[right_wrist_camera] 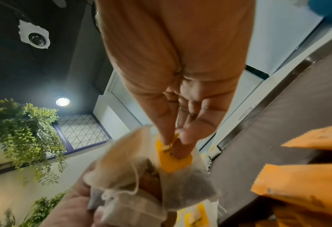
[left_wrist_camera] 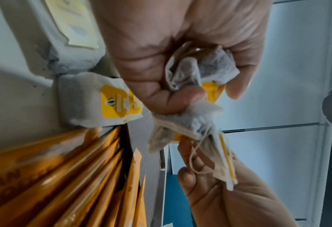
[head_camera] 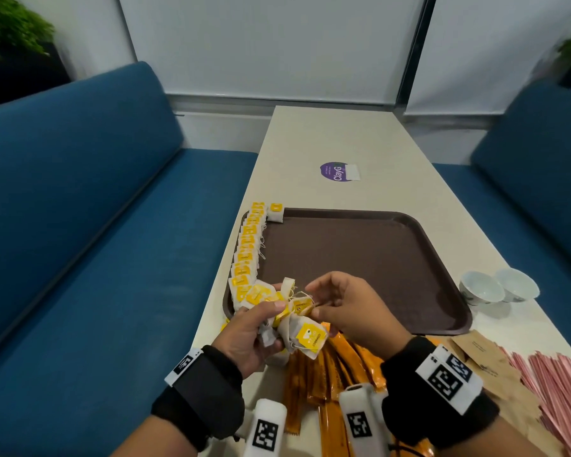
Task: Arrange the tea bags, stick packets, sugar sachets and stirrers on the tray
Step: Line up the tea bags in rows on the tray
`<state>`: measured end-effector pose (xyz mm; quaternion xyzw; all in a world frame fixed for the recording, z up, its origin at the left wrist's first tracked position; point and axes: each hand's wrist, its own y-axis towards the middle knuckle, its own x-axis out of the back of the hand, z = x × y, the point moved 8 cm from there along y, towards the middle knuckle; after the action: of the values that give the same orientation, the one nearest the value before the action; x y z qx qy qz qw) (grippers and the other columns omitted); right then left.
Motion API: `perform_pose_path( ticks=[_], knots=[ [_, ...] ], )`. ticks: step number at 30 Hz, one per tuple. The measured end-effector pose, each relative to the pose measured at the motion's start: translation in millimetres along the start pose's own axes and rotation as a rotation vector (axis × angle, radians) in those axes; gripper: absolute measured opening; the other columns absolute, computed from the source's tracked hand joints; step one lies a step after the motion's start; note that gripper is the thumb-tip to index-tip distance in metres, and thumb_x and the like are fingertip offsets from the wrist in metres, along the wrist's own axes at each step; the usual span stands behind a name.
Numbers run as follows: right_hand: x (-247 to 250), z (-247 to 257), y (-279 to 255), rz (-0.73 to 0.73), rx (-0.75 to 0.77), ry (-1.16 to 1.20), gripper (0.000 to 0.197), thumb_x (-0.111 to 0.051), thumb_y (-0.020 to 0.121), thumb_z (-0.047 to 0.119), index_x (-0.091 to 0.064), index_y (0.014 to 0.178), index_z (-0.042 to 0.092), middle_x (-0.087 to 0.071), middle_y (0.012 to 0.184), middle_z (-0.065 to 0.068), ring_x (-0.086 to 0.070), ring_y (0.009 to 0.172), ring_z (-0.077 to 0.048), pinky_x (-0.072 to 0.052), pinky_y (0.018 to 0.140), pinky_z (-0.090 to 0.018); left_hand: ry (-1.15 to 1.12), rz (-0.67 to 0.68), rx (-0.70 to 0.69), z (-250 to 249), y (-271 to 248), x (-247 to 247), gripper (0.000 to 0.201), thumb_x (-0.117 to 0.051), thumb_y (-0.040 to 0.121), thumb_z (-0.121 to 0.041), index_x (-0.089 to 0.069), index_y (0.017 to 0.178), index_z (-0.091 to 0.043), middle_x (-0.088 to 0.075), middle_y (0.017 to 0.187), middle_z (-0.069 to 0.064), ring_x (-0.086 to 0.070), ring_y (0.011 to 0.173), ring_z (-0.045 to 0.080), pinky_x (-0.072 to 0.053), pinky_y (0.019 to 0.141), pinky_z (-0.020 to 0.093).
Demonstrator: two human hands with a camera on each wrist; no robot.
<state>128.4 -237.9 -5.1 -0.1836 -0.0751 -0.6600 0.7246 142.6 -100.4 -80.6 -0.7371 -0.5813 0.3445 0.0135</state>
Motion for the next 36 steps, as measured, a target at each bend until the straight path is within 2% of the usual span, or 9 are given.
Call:
perform_pose_path(
  ticks=[4,8,11,17,22,26,29,32,36],
  knots=[
    [-3,-4,1,0.022,-0.003,-0.028,0.016,-0.067,0.083,0.000,-0.063,0.090,0.014,-0.070,0.088,-0.008,-0.059,0.051,0.000,-0.045,0.043,-0.016,-0.075,0.028,0.007,2,0,-3,0.045,-0.076,0.063,-0.013,-0.062,0.106,-0.015,-0.064,0.104,0.017,-0.063,0.089,0.032,-0.050,0.074,0.038],
    [0,-7,2,0.016,-0.037,-0.045,0.015,-0.066,0.084,-0.001,-0.063,0.091,0.011,-0.068,0.082,-0.005,-0.060,0.054,-0.003,-0.048,0.046,-0.017,-0.134,0.058,0.031,4,0,-1,0.034,-0.074,0.067,-0.013,-0.064,0.099,-0.017,-0.062,0.111,0.018,-0.062,0.094,0.033,-0.055,0.067,0.035],
    [2,-6,1,0.016,-0.049,-0.061,0.018,-0.066,0.084,-0.002,-0.062,0.089,0.015,-0.068,0.088,-0.008,-0.062,0.063,-0.007,-0.050,0.049,-0.017,-0.174,0.074,0.023,2,-1,1,0.039,-0.073,0.066,-0.012,-0.063,0.103,-0.016,-0.068,0.101,0.014,-0.068,0.080,0.028,-0.057,0.058,0.034],
    [-9,9,-1,0.091,-0.007,-0.001,0.009,-0.069,0.083,0.008,-0.063,0.087,0.013,-0.066,0.080,0.003,-0.059,0.052,0.006,-0.040,0.045,-0.005,-0.172,0.093,0.035,4,-3,4,0.056,-0.076,0.060,-0.015,-0.060,0.113,-0.019,-0.067,0.103,0.014,-0.063,0.082,0.029,-0.048,0.056,0.030],
    [-9,10,2,0.075,-0.004,-0.009,0.011,-0.073,0.080,0.012,-0.063,0.078,0.015,-0.067,0.080,-0.003,-0.063,0.071,-0.011,-0.054,0.068,-0.023,-0.253,0.160,0.009,1,-5,-2,0.074,-0.087,0.033,-0.015,-0.066,0.104,-0.012,-0.069,0.096,0.016,-0.068,0.072,0.031,-0.054,0.051,0.035],
    [-9,8,4,0.119,-0.057,0.079,0.009,-0.067,0.085,0.012,-0.059,0.082,0.013,-0.063,0.078,-0.005,-0.057,0.058,-0.003,-0.045,0.050,-0.013,-0.322,0.183,-0.004,-3,-8,-3,0.098,-0.095,0.015,-0.019,-0.064,0.107,-0.009,-0.071,0.089,0.016,-0.069,0.062,0.028,-0.049,0.036,0.025],
    [-8,8,10,0.125,-0.087,0.184,0.009,-0.063,0.088,0.010,-0.054,0.086,0.010,-0.057,0.070,-0.006,-0.051,0.046,-0.004,-0.036,0.039,-0.015,-0.305,0.122,0.017,1,-3,6,0.105,-0.094,0.018,-0.023,-0.060,0.116,-0.009,-0.071,0.088,0.013,-0.069,0.064,0.026,-0.050,0.039,0.026],
    [3,14,19,0.101,-0.083,0.197,0.010,-0.062,0.088,0.008,-0.052,0.087,0.010,-0.056,0.065,-0.004,-0.051,0.045,-0.005,-0.035,0.040,-0.017,-0.309,0.057,0.036,4,-3,14,0.103,-0.089,0.031,-0.018,-0.054,0.127,-0.005,-0.071,0.093,0.015,-0.070,0.068,0.028,-0.051,0.043,0.027],
    [21,34,39,0.067,-0.040,0.141,0.014,-0.063,0.085,0.000,-0.055,0.090,0.010,-0.061,0.070,-0.005,-0.053,0.051,-0.007,-0.036,0.042,-0.019,-0.341,0.067,0.041,2,-8,13,0.120,-0.094,0.015,-0.017,-0.052,0.126,0.001,-0.071,0.090,0.020,-0.070,0.063,0.030,-0.048,0.034,0.025]
  ],
)
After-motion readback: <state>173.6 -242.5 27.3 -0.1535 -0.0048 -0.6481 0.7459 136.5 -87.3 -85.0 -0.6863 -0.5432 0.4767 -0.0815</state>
